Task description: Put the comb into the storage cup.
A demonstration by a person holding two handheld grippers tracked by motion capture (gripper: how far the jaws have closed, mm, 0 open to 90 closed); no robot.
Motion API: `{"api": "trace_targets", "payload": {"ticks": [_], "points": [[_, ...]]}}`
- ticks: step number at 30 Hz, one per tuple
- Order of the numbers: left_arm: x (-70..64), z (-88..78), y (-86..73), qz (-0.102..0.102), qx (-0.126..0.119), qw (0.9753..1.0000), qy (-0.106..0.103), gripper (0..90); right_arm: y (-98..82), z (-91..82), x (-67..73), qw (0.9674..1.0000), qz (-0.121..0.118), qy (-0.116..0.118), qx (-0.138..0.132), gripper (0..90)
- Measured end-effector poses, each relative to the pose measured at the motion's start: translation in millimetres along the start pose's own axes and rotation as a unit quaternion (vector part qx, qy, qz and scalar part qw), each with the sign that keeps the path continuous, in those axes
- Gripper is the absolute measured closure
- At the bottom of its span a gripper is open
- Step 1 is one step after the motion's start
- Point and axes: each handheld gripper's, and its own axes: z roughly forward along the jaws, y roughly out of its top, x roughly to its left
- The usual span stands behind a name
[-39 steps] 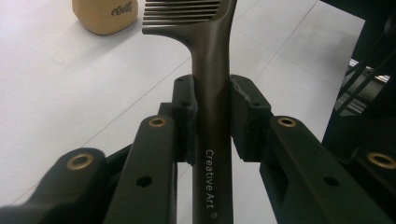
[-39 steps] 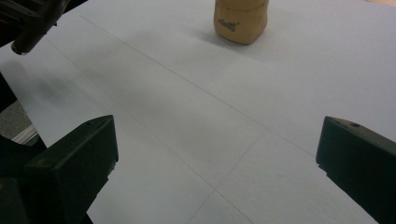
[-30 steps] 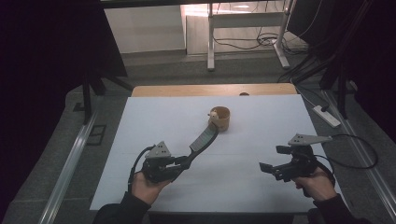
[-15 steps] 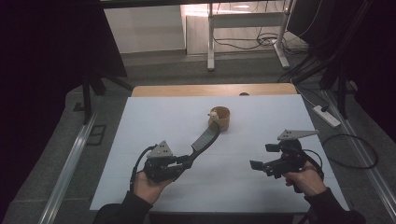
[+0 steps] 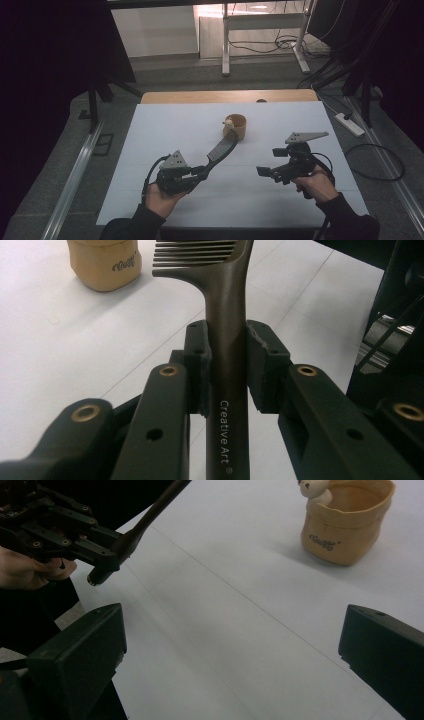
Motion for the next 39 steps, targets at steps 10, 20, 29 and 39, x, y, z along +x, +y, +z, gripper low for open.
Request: {"api": "trace_targets", "payload": {"ticks": [10, 20, 29, 39], "points": [[-0.4, 2.5, 1.0, 0.001, 0.000, 1.0000, -0.004, 71.8, 14.2, 16.6, 3.6, 0.9997, 0.001, 0.022, 0.011, 0.0], [-1.5, 3.6, 2.3, 0.003, -0.004, 1.0000, -0.005, 71.8, 28.7, 33.5, 8.9, 0.9990, 0.000, 0.042, 0.016, 0.0], [-2.3, 5.2, 3.1, 0.007, -0.002, 1.0000, -0.007, 71.8, 36.9, 43.7, 10.6, 0.9983, 0.009, 0.053, 0.022, 0.0], [-3.5, 6.3, 3.8, 0.011, -0.003, 0.9999, -0.008, 71.8, 43.8, 53.5, 14.5, 0.9979, 0.020, 0.052, 0.033, 0.0]]}}
